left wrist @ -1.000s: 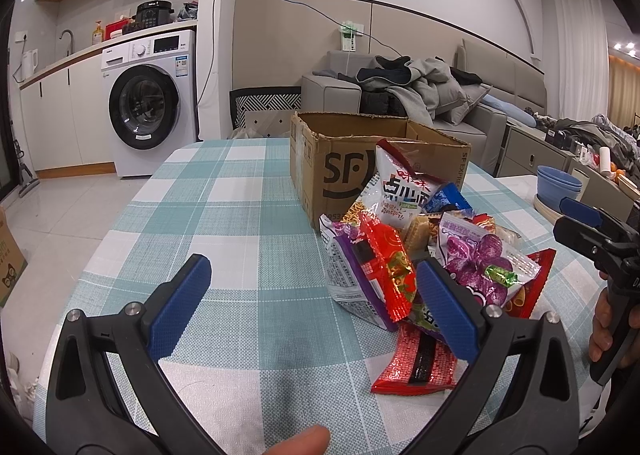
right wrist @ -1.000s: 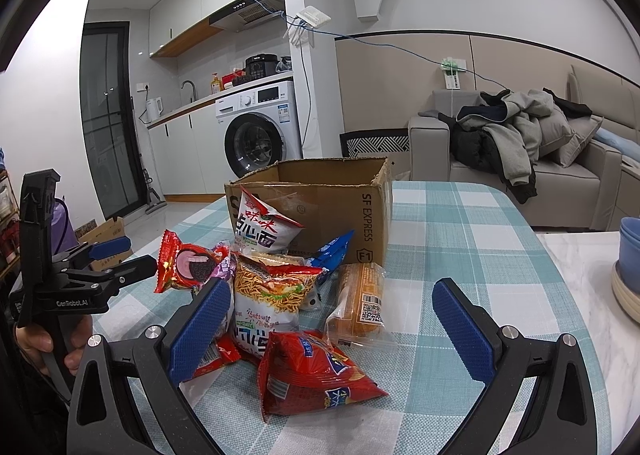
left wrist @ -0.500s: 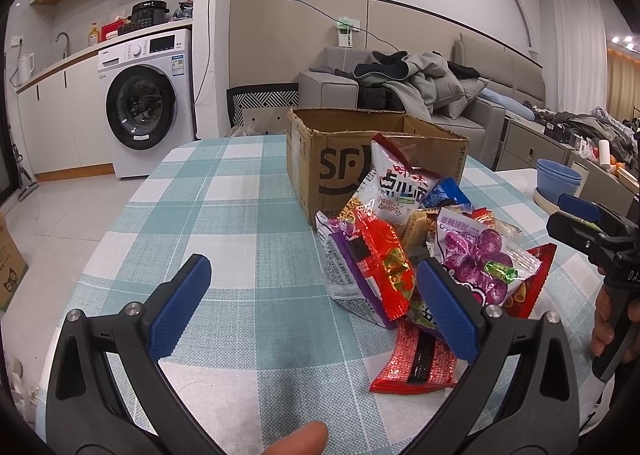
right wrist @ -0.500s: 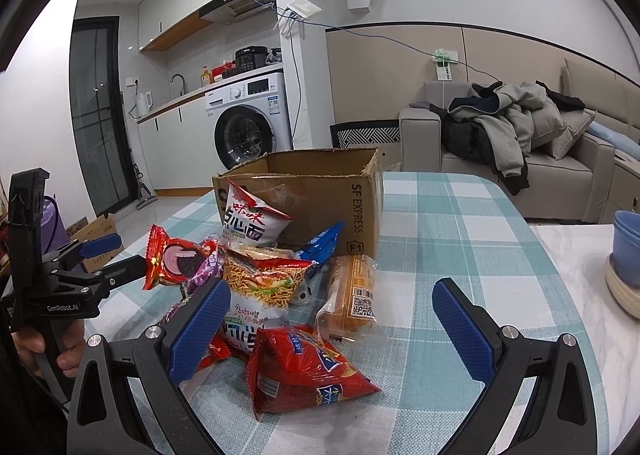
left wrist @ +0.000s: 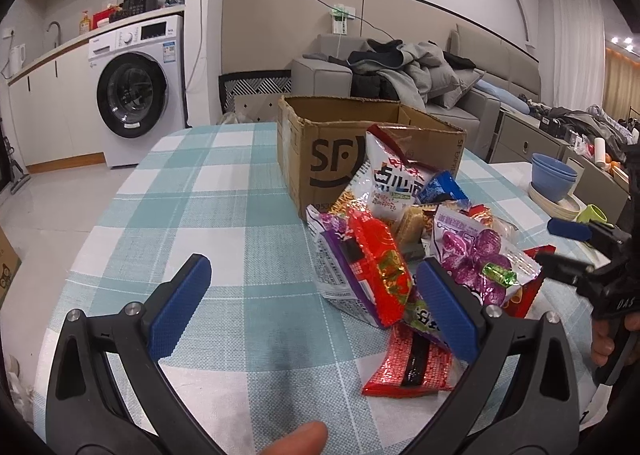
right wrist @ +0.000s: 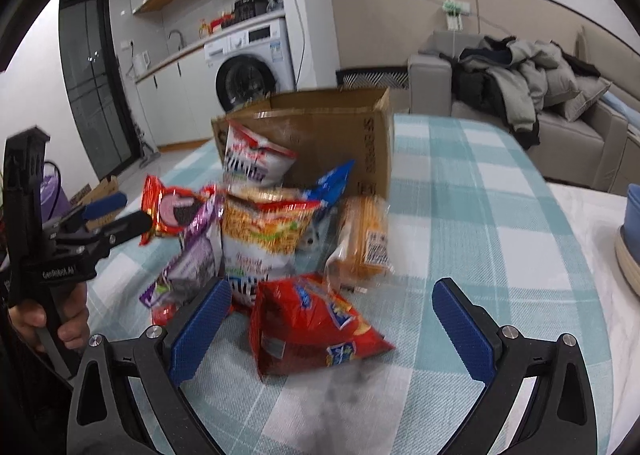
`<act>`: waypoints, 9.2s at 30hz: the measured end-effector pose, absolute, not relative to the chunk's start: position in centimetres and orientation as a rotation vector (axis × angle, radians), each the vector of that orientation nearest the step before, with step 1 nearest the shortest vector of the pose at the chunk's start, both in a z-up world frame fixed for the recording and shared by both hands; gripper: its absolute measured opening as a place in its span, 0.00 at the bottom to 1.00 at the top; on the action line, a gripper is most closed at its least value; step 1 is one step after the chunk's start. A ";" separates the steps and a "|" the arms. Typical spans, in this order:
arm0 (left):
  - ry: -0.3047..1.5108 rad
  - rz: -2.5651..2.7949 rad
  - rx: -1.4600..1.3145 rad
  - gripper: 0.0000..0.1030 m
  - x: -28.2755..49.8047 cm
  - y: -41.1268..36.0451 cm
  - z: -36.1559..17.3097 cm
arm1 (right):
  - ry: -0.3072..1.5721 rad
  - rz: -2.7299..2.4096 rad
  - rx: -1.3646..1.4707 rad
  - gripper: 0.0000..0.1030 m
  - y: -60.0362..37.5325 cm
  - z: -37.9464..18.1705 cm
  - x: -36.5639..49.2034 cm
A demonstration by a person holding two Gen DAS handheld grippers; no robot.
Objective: Organize snacks
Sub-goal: 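Grasp the red chip bag with the left tool while the right tool grasps a red-blue chip bag, then lift the red chip bag with the left tool and carry it over the box, then lower the red chip bag into the box and open the left tool, then move both tools back toward the remaining snacks beside the box, then grasp the purple candy bag with the left tool while the right tool grasps the bread loaf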
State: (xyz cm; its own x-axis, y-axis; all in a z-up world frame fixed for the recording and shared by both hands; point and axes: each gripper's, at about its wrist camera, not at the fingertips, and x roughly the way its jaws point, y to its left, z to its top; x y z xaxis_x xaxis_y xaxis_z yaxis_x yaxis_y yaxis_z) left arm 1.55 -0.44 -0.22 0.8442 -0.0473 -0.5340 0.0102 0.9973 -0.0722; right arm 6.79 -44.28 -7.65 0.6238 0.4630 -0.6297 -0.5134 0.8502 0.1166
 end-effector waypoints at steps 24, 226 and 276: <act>0.725 -0.216 -0.188 0.38 6.6 -0.8 -2.0 | 0.901 0.621 -0.091 0.66 -42.1 -10.7 8.8; 0.778 0.051 -0.114 0.99 13.5 7.6 -0.5 | 0.829 0.422 -0.099 0.99 -43.9 -7.1 16.3; 0.793 0.015 -0.105 0.47 17.6 8.4 -3.0 | 0.927 0.543 -0.170 0.36 -41.3 -11.3 16.6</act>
